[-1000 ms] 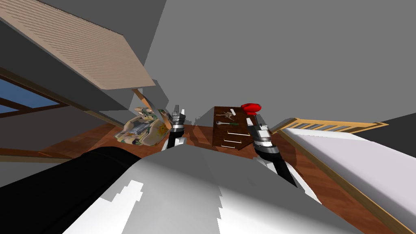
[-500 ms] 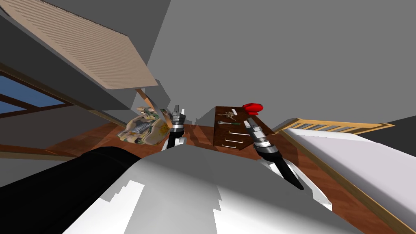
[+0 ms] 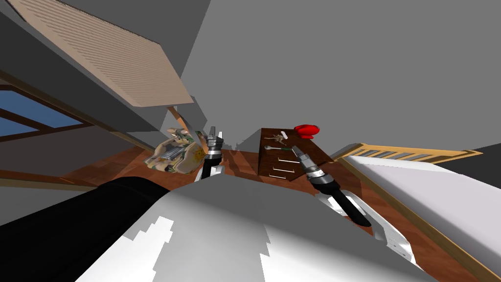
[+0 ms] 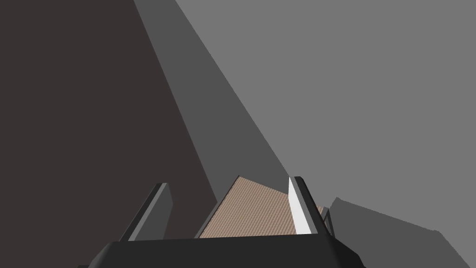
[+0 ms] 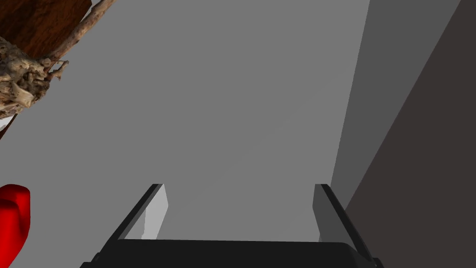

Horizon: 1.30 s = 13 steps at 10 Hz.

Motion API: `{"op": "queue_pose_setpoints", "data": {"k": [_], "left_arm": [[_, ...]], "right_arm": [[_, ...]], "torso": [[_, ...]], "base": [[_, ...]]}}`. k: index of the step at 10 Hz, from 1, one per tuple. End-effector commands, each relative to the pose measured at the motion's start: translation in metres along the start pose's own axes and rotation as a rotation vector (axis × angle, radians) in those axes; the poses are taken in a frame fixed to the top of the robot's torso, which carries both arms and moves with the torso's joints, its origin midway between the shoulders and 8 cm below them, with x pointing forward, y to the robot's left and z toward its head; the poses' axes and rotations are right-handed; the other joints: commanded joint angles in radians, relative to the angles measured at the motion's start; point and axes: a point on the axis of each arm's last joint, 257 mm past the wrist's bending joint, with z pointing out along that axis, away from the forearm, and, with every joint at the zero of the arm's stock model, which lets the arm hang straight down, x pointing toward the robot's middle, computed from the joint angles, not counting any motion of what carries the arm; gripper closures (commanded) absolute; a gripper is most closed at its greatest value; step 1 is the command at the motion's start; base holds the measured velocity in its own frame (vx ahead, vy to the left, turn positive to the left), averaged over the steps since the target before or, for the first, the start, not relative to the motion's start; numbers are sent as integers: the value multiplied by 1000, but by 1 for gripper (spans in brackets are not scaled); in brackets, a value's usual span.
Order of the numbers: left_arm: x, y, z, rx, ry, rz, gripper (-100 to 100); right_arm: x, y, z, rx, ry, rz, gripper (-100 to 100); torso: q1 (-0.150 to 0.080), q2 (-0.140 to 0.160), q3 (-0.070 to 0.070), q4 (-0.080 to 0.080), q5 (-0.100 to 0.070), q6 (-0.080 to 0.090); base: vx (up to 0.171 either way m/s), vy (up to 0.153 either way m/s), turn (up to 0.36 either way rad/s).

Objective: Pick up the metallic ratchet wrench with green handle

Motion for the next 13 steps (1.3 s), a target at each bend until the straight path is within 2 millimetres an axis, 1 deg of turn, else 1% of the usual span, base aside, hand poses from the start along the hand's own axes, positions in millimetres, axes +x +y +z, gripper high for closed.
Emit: {"op": "queue_pose_setpoints", "data": {"k": [1, 2, 3, 4, 5, 7, 8, 9, 10, 12, 13], "left_arm": [[0, 0, 0, 0, 0, 0, 0], [0, 0, 0, 0, 0, 0, 0], [0, 0, 0, 0, 0, 0, 0], [0, 0, 0, 0, 0, 0, 0], [0, 0, 0, 0, 0, 0, 0], [0, 0, 0, 0, 0, 0, 0], [0, 0, 0, 0, 0, 0, 0], [0, 0, 0, 0, 0, 0, 0], [0, 0, 0, 0, 0, 0, 0], [0, 0, 0, 0, 0, 0, 0], [0, 0, 0, 0, 0, 0, 0]], "right_arm": [[9, -16, -5, 34, 57, -61, -100], [10, -16, -6, 32, 82, -77, -100], [18, -32, -11, 64, 127, -132, -100], [18, -32, -12, 62, 152, -148, -100], [25, -48, -19, 93, 193, -201, -100], [25, -49, -21, 90, 234, -228, -100], [31, -65, -29, 118, 284, -288, -100], [31, -66, -31, 116, 310, -306, -100], [35, -82, -40, 143, 355, -363, -100], [34, -84, -42, 139, 391, -389, -100], [37, -100, -53, 163, 445, -452, -100]], "torso": [[0, 0, 0, 0, 0, 0], [1, 0, 0, 0, 0, 0], [1, 0, 0, 0, 0, 0], [2, 0, 0, 0, 0, 0], [2, 0, 0, 0, 0, 0], [2, -1, -1, 0, 1, 0], [0, -1, 0, 0, 0, 0], [1, -1, -1, 0, 0, 0], [1, -1, -1, 0, 0, 0], [2, -2, -1, 0, 1, 0], [1, -1, -1, 0, 0, 0]], "base": [[-16, 39, 44], [-11, 46, 26], [-9, 55, 45], [-12, 54, 22], [3, 79, 60], [0, 41, 5], [5, 52, 65], [5, 50, 31], [10, 71, 63], [10, 45, 13], [12, 55, 81]]}}
